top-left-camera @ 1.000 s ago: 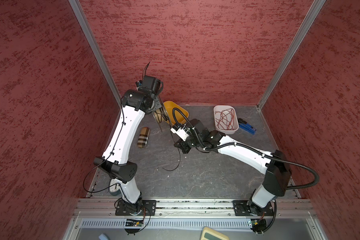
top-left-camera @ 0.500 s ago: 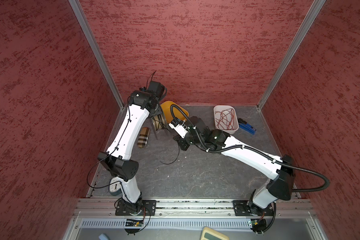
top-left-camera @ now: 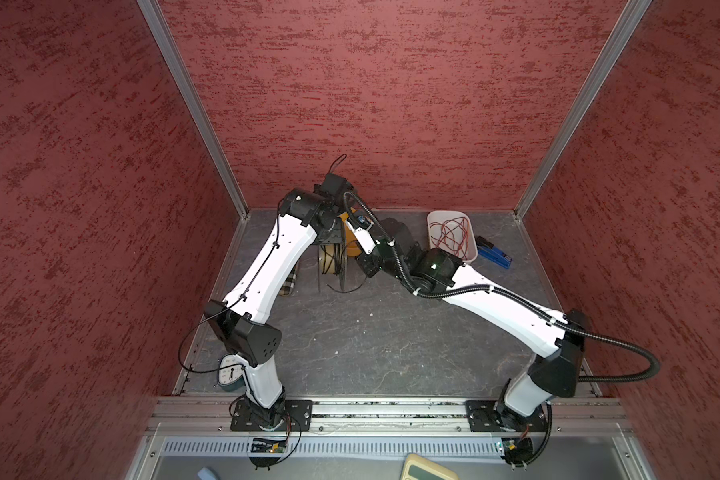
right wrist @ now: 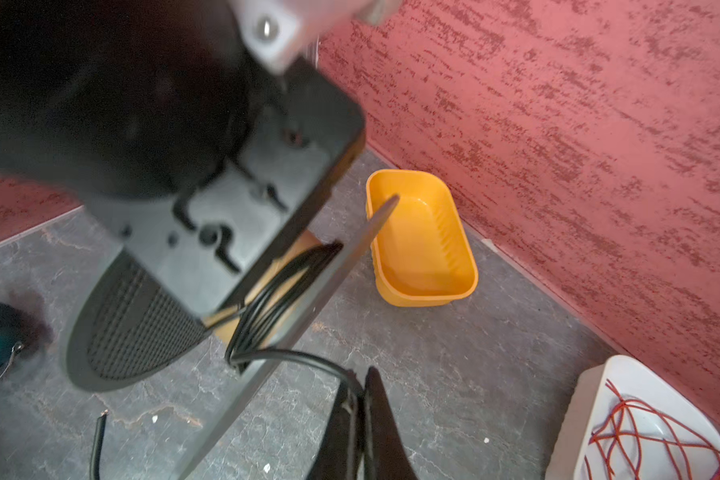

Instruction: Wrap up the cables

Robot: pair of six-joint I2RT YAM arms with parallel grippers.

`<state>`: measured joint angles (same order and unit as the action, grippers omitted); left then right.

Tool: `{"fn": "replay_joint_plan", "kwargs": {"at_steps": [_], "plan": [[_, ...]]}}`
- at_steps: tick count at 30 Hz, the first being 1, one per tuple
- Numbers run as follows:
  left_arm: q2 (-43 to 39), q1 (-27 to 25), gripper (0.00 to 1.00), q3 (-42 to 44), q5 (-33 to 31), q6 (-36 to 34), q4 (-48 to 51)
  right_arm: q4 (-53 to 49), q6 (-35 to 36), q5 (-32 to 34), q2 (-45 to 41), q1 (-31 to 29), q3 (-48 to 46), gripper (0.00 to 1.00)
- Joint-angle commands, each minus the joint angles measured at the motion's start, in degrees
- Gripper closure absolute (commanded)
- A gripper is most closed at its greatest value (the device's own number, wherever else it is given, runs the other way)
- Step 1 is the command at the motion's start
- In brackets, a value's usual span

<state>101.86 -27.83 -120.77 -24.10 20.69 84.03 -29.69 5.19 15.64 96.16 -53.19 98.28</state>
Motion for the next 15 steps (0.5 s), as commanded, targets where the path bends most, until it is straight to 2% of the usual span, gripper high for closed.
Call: {"fn": "replay_joint_plan", "kwargs": {"at_steps": [1,6,8,15], "plan": [[-4.1,-1.0,1.00,1.0,0.6,-6.9,-1.4,-0.7,-0.3,3.6,0.8,3.3,3.6,0.99],[-6.0,-1.9,1.00,2.5,3.1,-11.1,-3.6,-4.5,-1.6,-2.2,3.0,6.7,7.5,0.92],[-7.6,-2.3,1.00,4.6,3.8,-13.1,-5.9,-5.2,-2.0,-6.7,3.4,8.4,7.8,0.89],[-11.1,-2.4,1.00,8.2,8.7,-17.2,-9.9,-6.1,-5.3,-16.3,4.7,14.2,8.4,0.88]]}}
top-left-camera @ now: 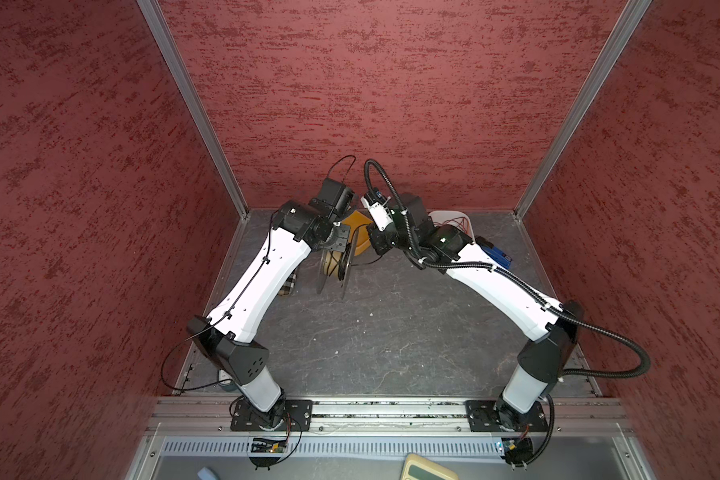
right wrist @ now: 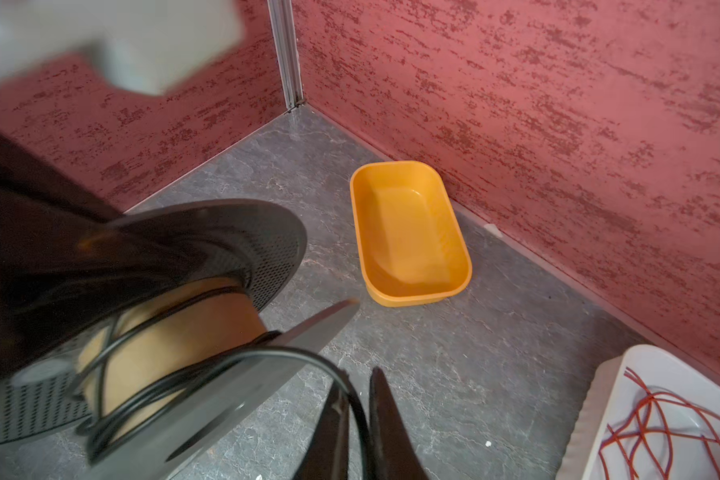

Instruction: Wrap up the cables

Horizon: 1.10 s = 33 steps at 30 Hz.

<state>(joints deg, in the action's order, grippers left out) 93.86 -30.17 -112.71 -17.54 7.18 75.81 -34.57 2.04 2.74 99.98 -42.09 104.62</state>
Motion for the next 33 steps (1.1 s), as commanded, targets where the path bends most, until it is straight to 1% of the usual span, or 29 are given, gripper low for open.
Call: {"fn": "replay_joint_plan", "kwargs": {"at_steps": [1,7,11,17,25,30,33], "plan": [[-3.4,-0.1,1.00,0.3,3.0,-4.0,-2.2,-1.3,-2.8,-4.8,1.3,3.9,2.0,0.88],[-3.8,-0.1,1.00,-1.4,6.2,-5.2,-2.4,-0.3,-5.1,-9.2,2.6,6.4,-0.6,0.89],[-4.3,0.0,1.00,-2.2,7.8,-5.3,-2.9,3.6,-6.9,-11.7,1.8,7.8,-5.6,0.89],[-6.1,1.3,1.00,-2.2,13.0,-5.5,-4.9,9.1,-9.1,-16.2,-0.2,9.6,-13.0,0.88],[-6.4,5.1,1.00,-2.7,20.5,-1.4,-6.2,16.8,-11.7,-23.4,-3.1,11.8,-22.2,0.81],[-6.5,7.1,1.00,-2.8,23.2,1.1,-7.2,20.9,-13.3,-27.7,-5.0,12.2,-27.1,0.77],[-6.4,8.0,1.00,-3.0,23.9,1.9,-7.2,23.1,-13.8,-29.0,-6.5,12.3,-29.4,0.73]]}}
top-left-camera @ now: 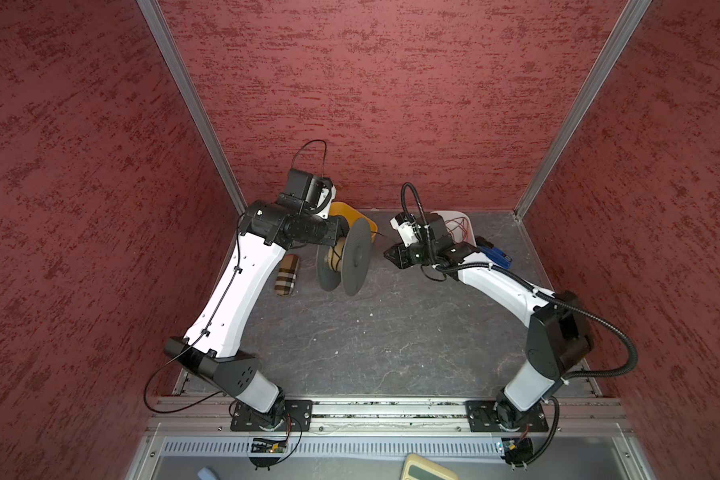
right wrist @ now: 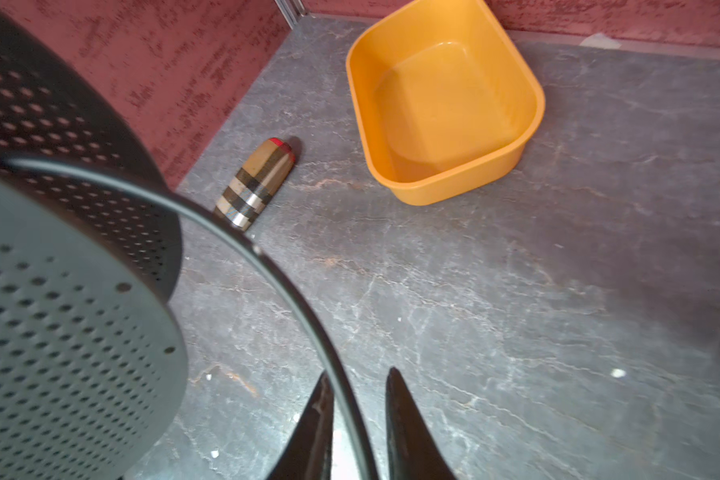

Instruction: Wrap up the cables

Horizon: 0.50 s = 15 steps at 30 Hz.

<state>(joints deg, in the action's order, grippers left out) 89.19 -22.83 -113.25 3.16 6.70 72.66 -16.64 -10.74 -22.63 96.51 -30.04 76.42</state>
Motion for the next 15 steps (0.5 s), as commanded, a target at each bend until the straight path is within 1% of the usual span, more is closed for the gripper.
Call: {"fn": "replay_joint_plan", "kwargs": {"at_steps": [1,5,10,15], "plan": [[-1.7,0.9,1.00,-2.6,3.8,2.6,-4.0,5.6,-1.1,-3.9,-3.4,0.3,-1.7,0.72],[-1.3,1.4,1.00,-3.2,4.2,3.0,-3.4,6.6,-1.5,-4.5,-4.5,0.5,-3.1,0.67],[-0.4,1.7,1.00,-3.5,5.1,3.8,-2.6,6.9,-1.9,-5.7,-4.9,0.9,-3.4,0.56],[0.2,2.6,1.00,-3.2,5.9,4.8,-1.8,7.8,-2.4,-5.2,-6.2,1.0,-4.5,0.49]]}}
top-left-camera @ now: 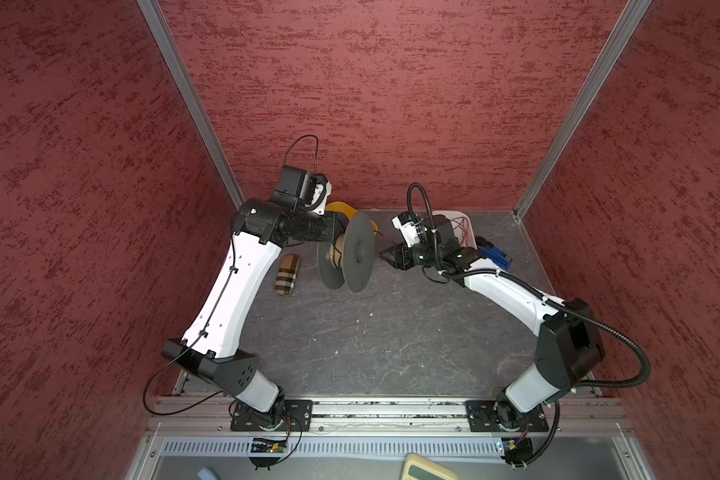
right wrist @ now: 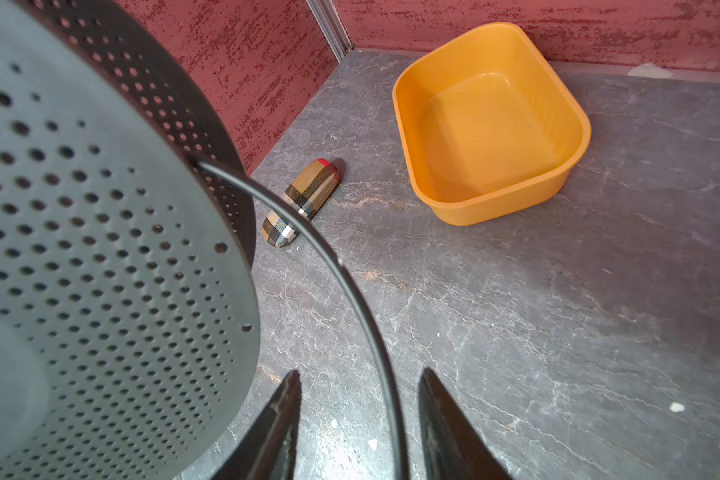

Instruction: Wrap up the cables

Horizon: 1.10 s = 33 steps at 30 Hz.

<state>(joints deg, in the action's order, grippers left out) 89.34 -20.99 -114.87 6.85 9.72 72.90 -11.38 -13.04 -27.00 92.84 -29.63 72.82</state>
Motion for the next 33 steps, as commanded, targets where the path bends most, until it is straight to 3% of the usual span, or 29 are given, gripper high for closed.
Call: {"fn": "replay_joint_plan", "kwargs": {"at_steps": [1,22,33], "plan": [[0.2,0.8,1.00,-1.6,2.3,1.9,-1.9,2.7,-0.1,-0.5,-2.8,0.5,-1.2,0.48],[1.2,1.9,1.00,-2.0,3.4,1.8,-0.7,7.4,-5.8,3.3,-12.1,3.1,-10.7,0.29],[1.6,1.7,1.00,-1.6,4.2,1.8,-0.6,9.2,-11.4,-1.5,-12.7,8.1,-8.7,0.26]]}}
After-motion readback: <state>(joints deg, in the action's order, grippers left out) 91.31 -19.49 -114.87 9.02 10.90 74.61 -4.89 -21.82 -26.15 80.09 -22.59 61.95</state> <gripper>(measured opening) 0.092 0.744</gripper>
